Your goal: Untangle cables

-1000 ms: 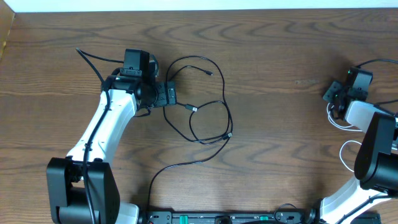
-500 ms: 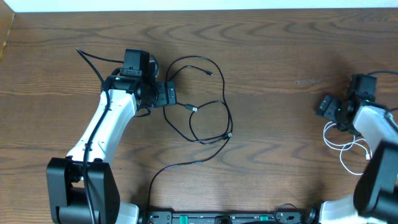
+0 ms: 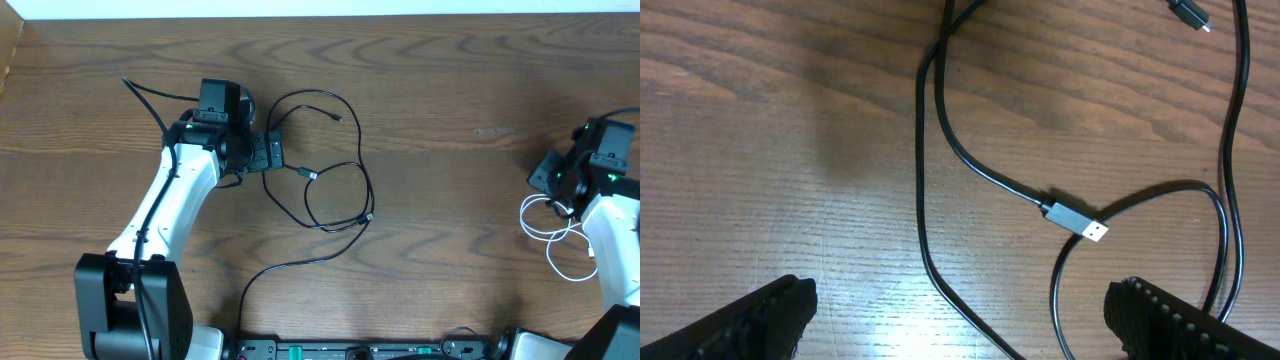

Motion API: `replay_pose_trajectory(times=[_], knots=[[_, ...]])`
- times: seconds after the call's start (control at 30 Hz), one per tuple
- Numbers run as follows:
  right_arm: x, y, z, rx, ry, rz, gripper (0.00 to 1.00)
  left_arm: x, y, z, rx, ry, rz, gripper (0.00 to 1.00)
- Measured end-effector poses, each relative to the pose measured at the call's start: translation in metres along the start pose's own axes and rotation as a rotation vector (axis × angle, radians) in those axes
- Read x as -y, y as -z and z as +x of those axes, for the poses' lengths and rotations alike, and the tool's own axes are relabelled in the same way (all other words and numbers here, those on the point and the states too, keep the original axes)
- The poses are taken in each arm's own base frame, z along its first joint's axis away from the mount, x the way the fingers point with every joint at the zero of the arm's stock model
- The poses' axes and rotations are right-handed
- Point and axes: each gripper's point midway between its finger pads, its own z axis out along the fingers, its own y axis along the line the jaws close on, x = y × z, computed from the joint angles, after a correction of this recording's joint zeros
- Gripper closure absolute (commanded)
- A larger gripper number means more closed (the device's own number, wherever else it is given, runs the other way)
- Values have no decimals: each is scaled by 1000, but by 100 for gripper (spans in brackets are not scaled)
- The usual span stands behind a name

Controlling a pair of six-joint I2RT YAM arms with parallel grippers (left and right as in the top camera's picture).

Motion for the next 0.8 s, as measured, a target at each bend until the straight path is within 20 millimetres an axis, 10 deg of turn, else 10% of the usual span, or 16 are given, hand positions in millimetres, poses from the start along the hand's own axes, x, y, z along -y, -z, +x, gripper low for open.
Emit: replay_pose_trajectory(times=[0.13,0.23,0.43,0.8], knots=[[34,3,19,-63,-134,150,97,0,0,0,0,0,0,2],[51,6,24,-78,-201,220,52,0,0,0,0,0,0,2],[64,8,22,-53,-247,278,66,0,0,0,0,0,0,2],[93,-20,36,-98,-365,395,56,0,0,0,0,0,0,2]])
